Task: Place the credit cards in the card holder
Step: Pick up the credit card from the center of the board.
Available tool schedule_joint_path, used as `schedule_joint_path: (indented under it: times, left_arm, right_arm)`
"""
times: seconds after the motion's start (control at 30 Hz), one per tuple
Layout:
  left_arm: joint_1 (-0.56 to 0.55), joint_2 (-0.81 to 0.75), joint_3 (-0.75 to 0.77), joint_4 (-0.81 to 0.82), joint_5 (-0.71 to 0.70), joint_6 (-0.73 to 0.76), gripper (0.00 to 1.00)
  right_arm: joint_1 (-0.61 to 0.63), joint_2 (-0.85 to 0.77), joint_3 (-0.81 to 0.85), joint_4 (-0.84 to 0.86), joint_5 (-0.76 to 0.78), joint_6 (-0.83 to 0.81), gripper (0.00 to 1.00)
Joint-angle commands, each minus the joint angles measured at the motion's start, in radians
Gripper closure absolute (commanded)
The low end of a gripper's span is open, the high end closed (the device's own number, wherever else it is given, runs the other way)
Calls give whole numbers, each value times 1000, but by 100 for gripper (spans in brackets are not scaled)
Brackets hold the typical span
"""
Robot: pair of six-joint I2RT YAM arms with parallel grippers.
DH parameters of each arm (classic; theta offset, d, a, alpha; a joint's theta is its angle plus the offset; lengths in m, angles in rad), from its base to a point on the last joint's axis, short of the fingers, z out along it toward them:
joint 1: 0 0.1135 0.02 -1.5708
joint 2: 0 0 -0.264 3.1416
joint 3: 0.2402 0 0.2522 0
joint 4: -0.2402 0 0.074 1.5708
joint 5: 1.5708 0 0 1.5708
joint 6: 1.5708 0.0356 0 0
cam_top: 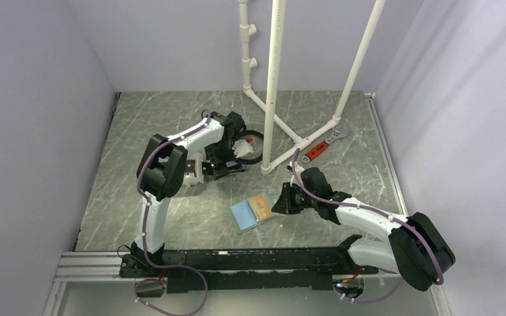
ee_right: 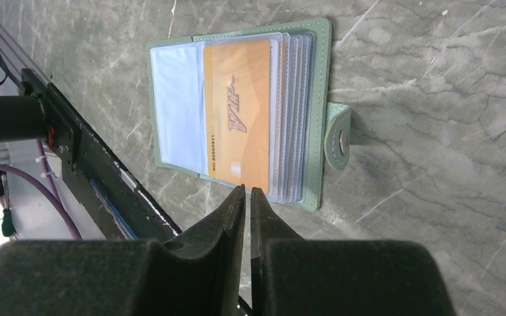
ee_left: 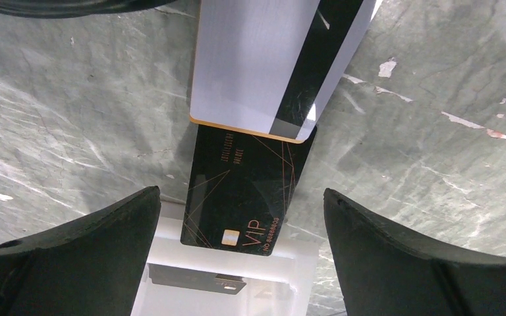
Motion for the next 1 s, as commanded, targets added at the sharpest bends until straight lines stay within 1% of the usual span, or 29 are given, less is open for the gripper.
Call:
schedule_joint_path:
  times: [0.0,0.17,0.47,0.63,0.77,0.83,0.9,0.97]
  left_arm:
    - [11,14,18,15,-9,31,1]
    - [14,25,5,26,-7,31,1]
    - [17,13,-59,72,-51,45,1]
    - [17,-4,-96,96,-65,62,4]
    - [17,-12,-104,100,-70,65,10]
    - [17,-16,-104,102,-80,71,17]
    - [16,-23,-100,101,-85,71,21]
    - [10,-35,-100,100,-83,75,28]
  right_arm:
    - [4,-16,-3,34,-20,7,90]
    - [4,-22,-5,32,-19,9,90]
    - [4,-26,-2,30,-22,12,90]
    - [4,-28,-2,30,-24,12,90]
    - [4,-30,-4,31,-24,13,90]
    - [4,-31,-4,31,-24,13,90]
    - [4,-32,-4,29,-22,14,90]
    - [4,-33,-5,30,-20,15,90]
